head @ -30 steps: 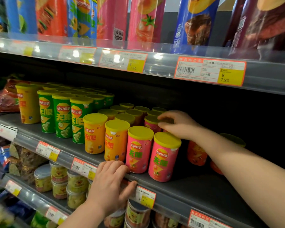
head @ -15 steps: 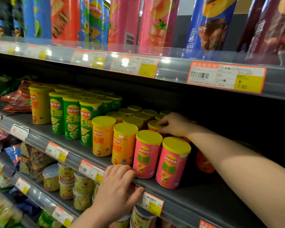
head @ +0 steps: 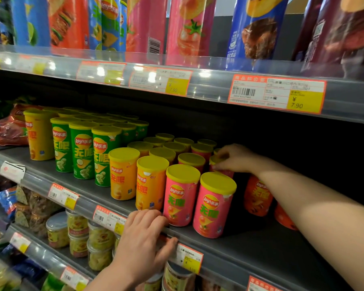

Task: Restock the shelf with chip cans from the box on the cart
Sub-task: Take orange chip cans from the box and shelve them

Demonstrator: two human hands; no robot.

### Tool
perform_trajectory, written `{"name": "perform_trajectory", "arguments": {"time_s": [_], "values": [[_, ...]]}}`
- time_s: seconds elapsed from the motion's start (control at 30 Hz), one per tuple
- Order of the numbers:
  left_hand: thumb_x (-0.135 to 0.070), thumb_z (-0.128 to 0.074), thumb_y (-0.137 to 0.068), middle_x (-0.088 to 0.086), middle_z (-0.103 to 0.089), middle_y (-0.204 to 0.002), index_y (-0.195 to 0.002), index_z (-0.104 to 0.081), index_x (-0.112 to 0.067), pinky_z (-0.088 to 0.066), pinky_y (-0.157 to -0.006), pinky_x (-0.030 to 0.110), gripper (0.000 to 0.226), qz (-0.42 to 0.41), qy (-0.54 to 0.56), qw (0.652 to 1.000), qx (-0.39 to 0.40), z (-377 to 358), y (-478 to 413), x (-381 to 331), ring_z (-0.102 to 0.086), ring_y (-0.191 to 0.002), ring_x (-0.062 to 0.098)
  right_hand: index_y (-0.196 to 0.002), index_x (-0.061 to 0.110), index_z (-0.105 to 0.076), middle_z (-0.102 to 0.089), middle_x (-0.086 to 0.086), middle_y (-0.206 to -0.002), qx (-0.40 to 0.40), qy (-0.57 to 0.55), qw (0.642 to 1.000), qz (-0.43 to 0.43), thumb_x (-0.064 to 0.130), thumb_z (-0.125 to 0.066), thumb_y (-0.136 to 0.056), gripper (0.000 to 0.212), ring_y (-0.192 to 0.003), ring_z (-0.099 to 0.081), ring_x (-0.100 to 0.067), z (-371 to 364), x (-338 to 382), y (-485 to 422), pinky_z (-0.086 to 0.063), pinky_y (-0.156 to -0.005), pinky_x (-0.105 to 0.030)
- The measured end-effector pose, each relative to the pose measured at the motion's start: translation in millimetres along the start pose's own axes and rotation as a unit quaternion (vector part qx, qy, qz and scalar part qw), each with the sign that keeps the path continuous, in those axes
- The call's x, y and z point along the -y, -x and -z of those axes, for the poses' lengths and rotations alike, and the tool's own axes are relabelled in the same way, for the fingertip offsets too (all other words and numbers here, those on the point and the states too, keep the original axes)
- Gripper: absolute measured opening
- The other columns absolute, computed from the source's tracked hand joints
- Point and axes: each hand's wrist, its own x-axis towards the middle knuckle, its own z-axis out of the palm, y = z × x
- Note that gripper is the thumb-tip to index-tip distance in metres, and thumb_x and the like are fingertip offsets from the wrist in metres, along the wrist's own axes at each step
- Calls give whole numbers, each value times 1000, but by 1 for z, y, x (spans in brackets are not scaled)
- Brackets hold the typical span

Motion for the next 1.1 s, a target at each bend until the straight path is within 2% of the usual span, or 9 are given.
{"name": "perform_trajectory", "arguments": {"time_s": [0.37, 0.57, 0.73, 0.9, 1.1], "values": [[-55, -52, -77, -6, -61, -92, -88, -64, -22, -35, -84, 29, 37, 10, -8, 1000, 19, 4, 0, -2, -54, -90, 15, -125, 20, -59, -53, 0, -134, 45, -39, 998, 8, 40, -74, -77, 54, -118, -52, -17, 6, 4, 7, -45, -96, -28], [-55, -51, -77, -5, -62, -91, -87, -64, -21, -35, -84, 31, 37, 19, -9, 999, 41, 7, -2, -3, -61, -87, 20, -126, 19, -59, -55, -1, -131, 50, -55, 997, 9, 40, -73, -79, 53, -117, -53, -16, 7, 5, 13, -46, -96, -28], [-54, -50, -76, -5, -63, -90, -86, -63, -22, -34, -82, 31, 36, 25, -10, 999, 48, 10, -4, -5, -62, -86, 20, -120, 17, -64, -57, -3, -130, 18, -53, 998, 7, 38, -62, -89, 38, -117, -53, -18, 7, 7, 24, -42, -91, -25], [-54, -48, -76, -4, -63, -88, -84, -64, -21, -34, -79, 32, 37, 13, -14, 999, 39, 10, -6, -5, -62, -82, 22, -117, 17, -64, -59, -4, -126, -27, -41, 999, 0, 36, -55, -93, 32, -114, -54, -19, 9, 12, 43, -40, -82, -22], [-55, -46, -74, -5, -63, -85, -84, -64, -22, -32, -75, 32, 38, -13, -29, 997, 64, 14, -10, -3, -61, -78, 23, -122, 21, -61, -54, -5, -131, -69, 31, 997, 24, 44, -52, -92, 39, -119, -50, -21, 9, 28, 77, -41, -100, -32]]}}
